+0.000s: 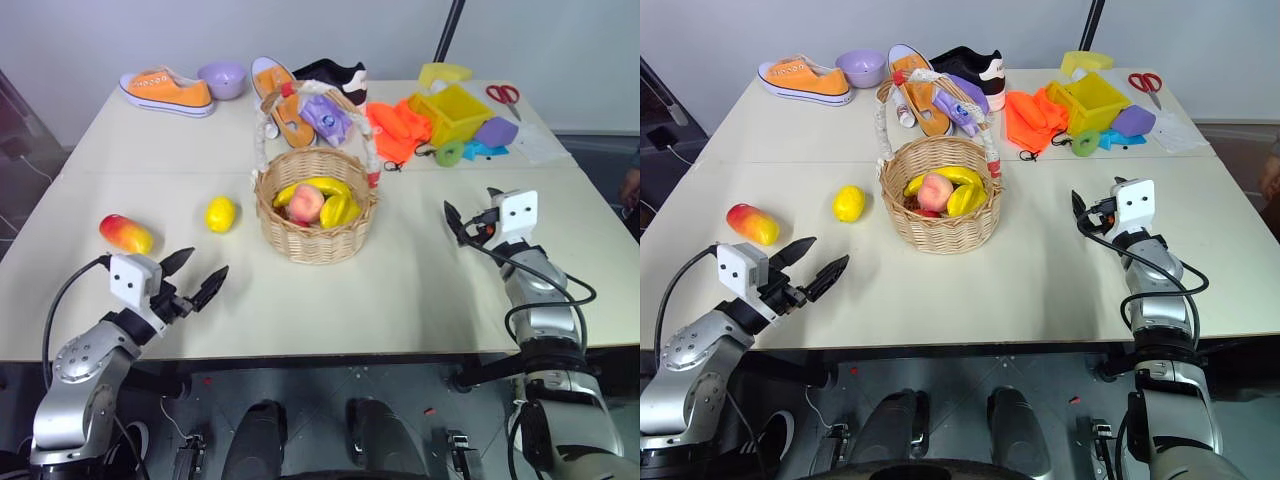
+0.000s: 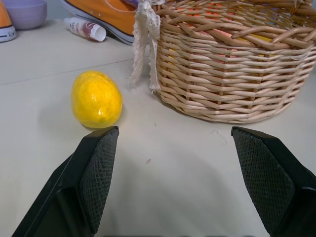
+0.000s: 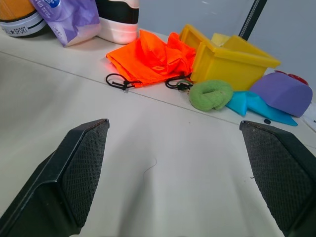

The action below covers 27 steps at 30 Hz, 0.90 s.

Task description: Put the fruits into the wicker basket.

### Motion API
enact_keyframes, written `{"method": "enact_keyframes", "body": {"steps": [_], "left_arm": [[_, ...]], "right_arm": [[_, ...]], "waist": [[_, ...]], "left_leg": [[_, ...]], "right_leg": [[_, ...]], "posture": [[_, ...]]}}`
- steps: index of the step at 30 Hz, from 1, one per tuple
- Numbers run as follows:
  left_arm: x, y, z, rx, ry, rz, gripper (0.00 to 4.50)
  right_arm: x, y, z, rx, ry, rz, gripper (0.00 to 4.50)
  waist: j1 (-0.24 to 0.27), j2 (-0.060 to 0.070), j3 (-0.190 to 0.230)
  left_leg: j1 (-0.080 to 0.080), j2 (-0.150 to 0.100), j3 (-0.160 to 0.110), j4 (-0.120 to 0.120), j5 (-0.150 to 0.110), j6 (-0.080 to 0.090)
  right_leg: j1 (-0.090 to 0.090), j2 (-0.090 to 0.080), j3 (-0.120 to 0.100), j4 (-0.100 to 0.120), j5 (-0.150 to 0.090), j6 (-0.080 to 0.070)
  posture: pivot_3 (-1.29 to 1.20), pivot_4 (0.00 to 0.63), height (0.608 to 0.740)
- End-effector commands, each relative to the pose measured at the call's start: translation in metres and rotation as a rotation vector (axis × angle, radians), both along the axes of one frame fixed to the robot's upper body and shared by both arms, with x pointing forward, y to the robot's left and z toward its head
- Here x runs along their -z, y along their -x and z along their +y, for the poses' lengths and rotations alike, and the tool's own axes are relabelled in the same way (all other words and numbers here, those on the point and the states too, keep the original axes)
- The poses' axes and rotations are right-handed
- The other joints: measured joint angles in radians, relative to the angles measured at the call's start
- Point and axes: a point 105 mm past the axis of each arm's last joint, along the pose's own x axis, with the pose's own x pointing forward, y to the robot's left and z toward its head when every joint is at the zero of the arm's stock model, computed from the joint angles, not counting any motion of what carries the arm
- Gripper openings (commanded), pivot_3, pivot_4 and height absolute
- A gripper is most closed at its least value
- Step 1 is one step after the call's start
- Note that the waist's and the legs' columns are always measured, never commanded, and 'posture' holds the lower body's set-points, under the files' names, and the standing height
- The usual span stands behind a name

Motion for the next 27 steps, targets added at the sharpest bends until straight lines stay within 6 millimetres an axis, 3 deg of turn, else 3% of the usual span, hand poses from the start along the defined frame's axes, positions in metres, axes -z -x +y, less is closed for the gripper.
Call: {"method": "enact_keyframes", "body": {"steps": [1, 27], "left_arm": [[-0.0049, 0.0015, 0.0003, -0.012, -0.021, -0.03, 3.92], [-0.0093, 0.0036, -0.0044, 0.037, 0.025, -0.072, 3.92]], "right_arm": [[-0.0149, 0.0005, -0.0015, -0.001, 0.003, -0.055, 4.43], [-0.0148, 0.0014, 0.0044, -0.021, 0.0, -0.07, 4.43]], "waist": [[0.0, 0.0, 0.0], [0.0, 0.0, 0.0]], "left_leg": [[0.0, 0.0, 0.0, 0.0, 0.0, 0.0], [0.0, 0.0, 0.0, 0.0, 0.0, 0.0]], "right_leg": [[0.0, 0.0, 0.0, 0.0, 0.0, 0.0], [0.0, 0.0, 0.0, 0.0, 0.0, 0.0]], "posture": [[0.0, 0.15, 0.74], [0.0, 0.15, 0.74]]}}
